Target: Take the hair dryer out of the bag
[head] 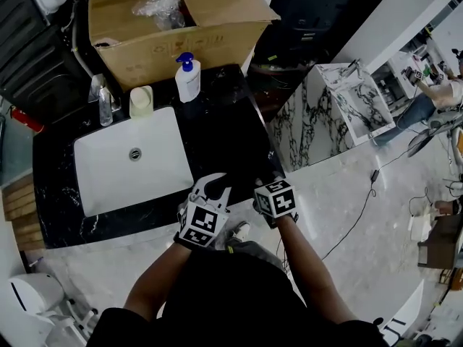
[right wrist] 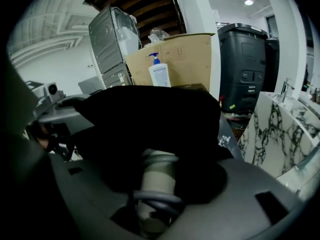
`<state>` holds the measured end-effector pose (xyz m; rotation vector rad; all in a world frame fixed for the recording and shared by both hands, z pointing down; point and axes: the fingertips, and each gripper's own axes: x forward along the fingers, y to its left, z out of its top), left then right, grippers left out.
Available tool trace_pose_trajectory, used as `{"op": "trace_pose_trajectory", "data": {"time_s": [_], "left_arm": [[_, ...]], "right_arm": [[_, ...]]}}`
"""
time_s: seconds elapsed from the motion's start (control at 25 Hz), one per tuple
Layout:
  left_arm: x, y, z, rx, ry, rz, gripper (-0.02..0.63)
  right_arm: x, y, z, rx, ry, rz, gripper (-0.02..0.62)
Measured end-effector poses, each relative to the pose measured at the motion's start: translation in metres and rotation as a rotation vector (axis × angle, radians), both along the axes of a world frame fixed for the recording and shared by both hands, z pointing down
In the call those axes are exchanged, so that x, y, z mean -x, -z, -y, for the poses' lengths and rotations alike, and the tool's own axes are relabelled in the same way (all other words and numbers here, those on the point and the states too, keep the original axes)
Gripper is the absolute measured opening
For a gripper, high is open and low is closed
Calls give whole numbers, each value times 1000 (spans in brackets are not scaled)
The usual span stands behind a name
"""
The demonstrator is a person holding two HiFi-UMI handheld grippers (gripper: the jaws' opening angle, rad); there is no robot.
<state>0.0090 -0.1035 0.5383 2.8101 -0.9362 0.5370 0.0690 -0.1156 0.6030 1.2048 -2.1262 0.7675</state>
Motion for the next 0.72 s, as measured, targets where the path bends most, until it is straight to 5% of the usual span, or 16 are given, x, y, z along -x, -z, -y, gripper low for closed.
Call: {"op": "trace_pose_trajectory", "data": {"time_s": [0.2, 0.72], "left_arm": [[0, 0, 3, -3, -19, 12, 32], [-11, 17, 22, -53, -42, 22, 32]], "right_arm": [[0, 7, -3, -26, -22, 72, 249], [6, 32, -27, -91, 30, 75, 249]]}}
